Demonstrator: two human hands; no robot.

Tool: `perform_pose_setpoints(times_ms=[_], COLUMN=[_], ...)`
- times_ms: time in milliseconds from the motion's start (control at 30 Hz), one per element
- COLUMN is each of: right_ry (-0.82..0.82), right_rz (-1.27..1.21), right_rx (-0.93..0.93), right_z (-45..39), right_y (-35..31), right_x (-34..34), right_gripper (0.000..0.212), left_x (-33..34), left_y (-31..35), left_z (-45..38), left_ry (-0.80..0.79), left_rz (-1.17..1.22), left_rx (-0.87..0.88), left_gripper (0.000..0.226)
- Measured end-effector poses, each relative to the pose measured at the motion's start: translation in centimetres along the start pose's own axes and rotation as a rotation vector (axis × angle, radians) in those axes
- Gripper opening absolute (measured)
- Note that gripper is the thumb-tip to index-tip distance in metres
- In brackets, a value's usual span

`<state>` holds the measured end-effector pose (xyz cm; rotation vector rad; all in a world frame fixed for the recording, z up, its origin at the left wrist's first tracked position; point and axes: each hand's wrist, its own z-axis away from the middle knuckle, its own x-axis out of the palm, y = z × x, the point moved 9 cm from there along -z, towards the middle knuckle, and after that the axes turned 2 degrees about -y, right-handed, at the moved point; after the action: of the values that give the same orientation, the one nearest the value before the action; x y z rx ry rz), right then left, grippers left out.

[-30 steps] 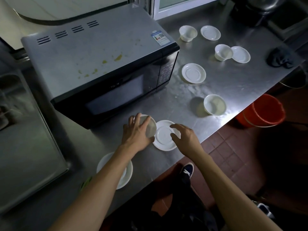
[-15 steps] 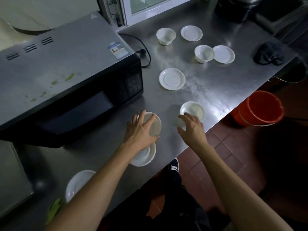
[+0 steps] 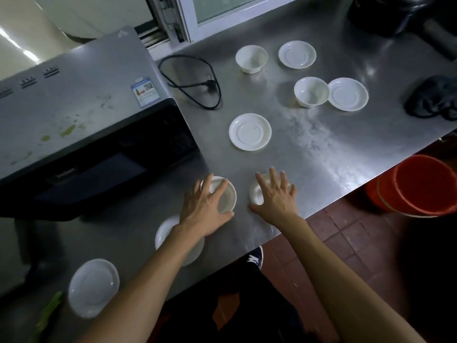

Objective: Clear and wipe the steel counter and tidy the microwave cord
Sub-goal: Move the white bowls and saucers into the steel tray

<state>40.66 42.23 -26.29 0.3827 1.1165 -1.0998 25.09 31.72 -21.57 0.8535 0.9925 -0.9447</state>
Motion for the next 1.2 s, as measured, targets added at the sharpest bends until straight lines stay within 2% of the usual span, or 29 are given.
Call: perform_pose_setpoints(times_ms=[233,467,733,867,1000,1200], right_ry=[0.055,0.054,0.064,0.064,0.056,0.027], right_rz=[0.01,-0.02,0.07,0.098,0.102,0.081], right_rx=[-0.106,-0.303,-0.52,-0.623,-0.705,-0.794], right_z=[-0.4,2.0,8.8,13.6,18.4,24.0], right_y=[-3.1,-12.1,-26.4,-33.5,-40.4,-48.4], right_x=[-1.4,-2.4,0.7,3.2,6.0,9.8], right_gripper=[0.08,0.085,0.082,0.077,0.076,0.077], left_x=[-0.5,-1.6,-1.4,0.0,0.7,1.5], left_y=[-2.2,-8.1,-18.0,-23.6,-28.7,-34.5], left_z=[1.8,8.0,20.9,28.8,36.7,45.3], left_ry=[0.017,0.1,0.194,0.193,0.239,0.283], left_rz=[0.016,0.099,0.166,0.21,0.38,0.35], left_rx=[-0.132,-0.276,-0.392,-0.503,-0.607,-0.701], left_gripper=[0.087,0.09,0.087,0.088,0.088,0.088])
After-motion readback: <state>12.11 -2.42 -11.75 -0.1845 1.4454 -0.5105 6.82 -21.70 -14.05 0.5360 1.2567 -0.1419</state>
